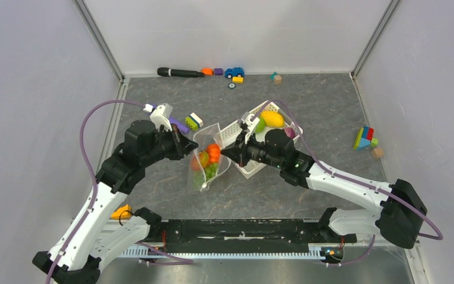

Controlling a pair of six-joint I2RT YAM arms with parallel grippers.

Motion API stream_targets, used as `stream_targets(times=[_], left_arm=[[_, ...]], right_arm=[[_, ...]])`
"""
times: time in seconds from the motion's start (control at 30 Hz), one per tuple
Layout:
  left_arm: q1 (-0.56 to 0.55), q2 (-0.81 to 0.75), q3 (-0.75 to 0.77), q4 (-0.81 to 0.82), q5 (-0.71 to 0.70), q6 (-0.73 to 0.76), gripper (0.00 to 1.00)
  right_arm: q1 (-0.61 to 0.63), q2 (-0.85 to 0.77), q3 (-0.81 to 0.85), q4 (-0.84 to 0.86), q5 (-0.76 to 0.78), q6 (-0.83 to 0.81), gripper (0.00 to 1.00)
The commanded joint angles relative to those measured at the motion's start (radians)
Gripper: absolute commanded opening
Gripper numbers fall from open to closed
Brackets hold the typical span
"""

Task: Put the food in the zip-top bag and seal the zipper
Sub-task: Adjust the zipper food storage bag at the center of the board.

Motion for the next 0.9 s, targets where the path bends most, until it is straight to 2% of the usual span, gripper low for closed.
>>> stream_targets(times=[0.0, 0.3, 0.4, 0.6, 0.7, 0.73, 0.77, 0.83, 0.87], left_arm=[[0.016, -0.023, 0.007, 0.049, 0.01, -0.008, 0.02], [0.031, -0.017, 0.004, 0.043, -0.028, -0.008, 0.02], [0.031, -0.011, 0.006, 0.029, -0.065, -0.001, 0.02], [0.033, 0.014, 0.006, 0.02, -0.096, 0.008, 0.02], [0.034, 0.03, 0.003, 0.023, -0.098, 0.007, 0.02], [0.034, 0.031, 0.0, 0.029, -0.099, 0.007, 0.02], [0.034, 0.033, -0.002, 0.03, -0.101, 0.006, 0.02], [0.034, 0.037, -0.004, 0.03, -0.099, 0.007, 0.02], [0.035, 0.037, -0.003, 0.03, -0.099, 0.008, 0.02]], right_arm=[[-0.007, -0.011, 0.149, -0.07, 0.047, -0.031, 0.0], [-0.083, 0.114, 0.358, -0.275, -0.001, -0.069, 0.02], [-0.125, 0.145, 0.38, -0.278, -0.045, -0.07, 0.03], [-0.132, 0.161, 0.341, -0.207, -0.141, -0.122, 0.06], [-0.133, 0.156, 0.336, -0.202, -0.126, -0.142, 0.15], [-0.133, 0.153, 0.338, -0.201, -0.115, -0.149, 0.21], [-0.133, 0.148, 0.34, -0.201, -0.112, -0.161, 0.29], [-0.134, 0.139, 0.346, -0.203, -0.111, -0.18, 0.55], [-0.135, 0.134, 0.349, -0.203, -0.109, -0.192, 0.61]])
